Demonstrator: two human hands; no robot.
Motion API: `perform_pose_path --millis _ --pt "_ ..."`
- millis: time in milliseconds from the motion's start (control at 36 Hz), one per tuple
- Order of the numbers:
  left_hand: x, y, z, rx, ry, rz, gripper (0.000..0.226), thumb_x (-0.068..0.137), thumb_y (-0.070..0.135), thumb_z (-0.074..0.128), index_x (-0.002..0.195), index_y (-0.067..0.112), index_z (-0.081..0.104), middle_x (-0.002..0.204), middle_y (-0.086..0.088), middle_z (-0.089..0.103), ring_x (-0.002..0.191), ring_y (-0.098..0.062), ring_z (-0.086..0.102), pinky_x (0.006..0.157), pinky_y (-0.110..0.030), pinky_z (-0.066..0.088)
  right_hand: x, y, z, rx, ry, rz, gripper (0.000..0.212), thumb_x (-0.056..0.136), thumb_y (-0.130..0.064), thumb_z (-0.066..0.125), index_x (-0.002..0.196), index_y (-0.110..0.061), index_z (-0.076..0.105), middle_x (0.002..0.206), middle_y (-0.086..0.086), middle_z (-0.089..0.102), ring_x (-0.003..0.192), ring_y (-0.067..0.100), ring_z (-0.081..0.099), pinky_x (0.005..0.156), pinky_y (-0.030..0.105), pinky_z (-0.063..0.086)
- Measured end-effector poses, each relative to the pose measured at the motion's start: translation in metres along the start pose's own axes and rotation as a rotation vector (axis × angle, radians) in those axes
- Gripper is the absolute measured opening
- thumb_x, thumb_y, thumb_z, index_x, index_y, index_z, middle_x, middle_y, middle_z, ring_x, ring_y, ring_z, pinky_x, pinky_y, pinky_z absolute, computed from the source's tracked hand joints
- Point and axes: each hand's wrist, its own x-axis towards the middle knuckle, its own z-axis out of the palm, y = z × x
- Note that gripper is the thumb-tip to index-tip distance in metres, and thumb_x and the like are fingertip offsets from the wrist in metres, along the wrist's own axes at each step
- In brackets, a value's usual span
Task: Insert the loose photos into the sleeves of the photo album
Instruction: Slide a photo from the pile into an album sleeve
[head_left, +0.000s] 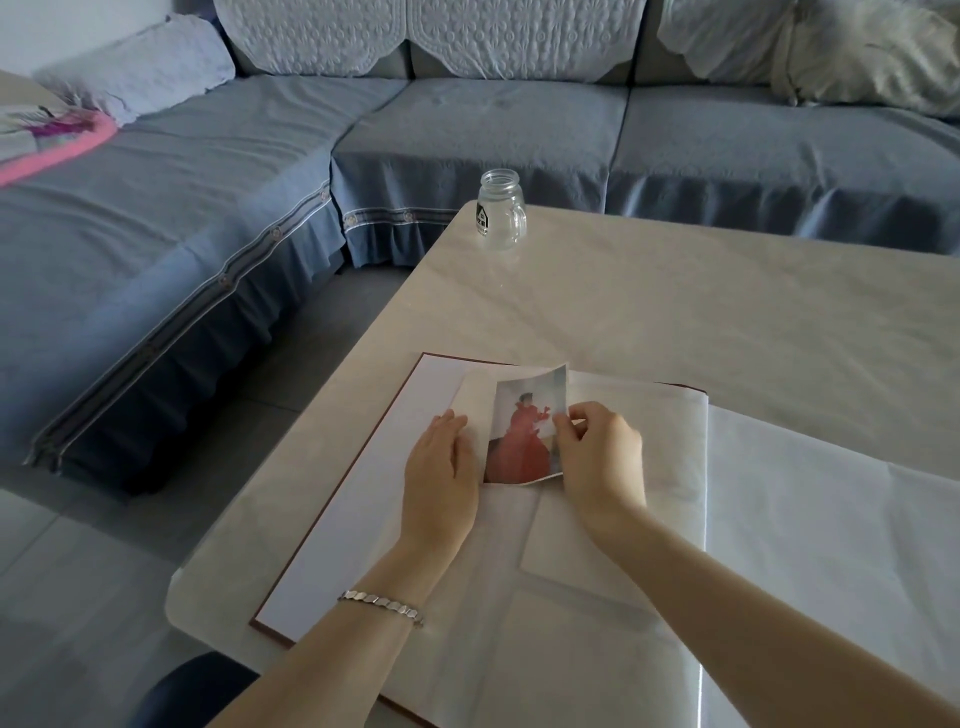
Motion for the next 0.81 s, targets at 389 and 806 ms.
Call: perform_pose_path --millis 389,806 --pt "-0.001 0.000 0.000 -0.049 -0.014 -0.013 0.038 0.099 0.017 0.040 0.136 0.009 0.046 0.143 -0.004 0.043 0.137 -0.015 0.032 0.112 -0.022 0.019 0.002 -0.009 0.007 0.095 -0.096 0.194 0.016 0.092 -0.014 0.053 0.091 -0.002 0.063 0.090 0.013 0.068 0.082 0.027 0.060 0.060 0.026 0.039" --pt "0.004 0.021 0.000 0.340 -0.279 0.043 0.080 0.081 0.069 0.044 0.148 0.034 0.014 0.159 -0.002 0.003 0.146 -0.025 -0.005 0.117 -0.041 0.001 -0.019 0.064 -0.078 -0.568 0.028 -0.429 0.037 0.087 -0.024 0.058 0.120 -0.006 0.062 0.132 0.016 0.054 0.122 0.036 0.050 0.102 0.043 0.036"
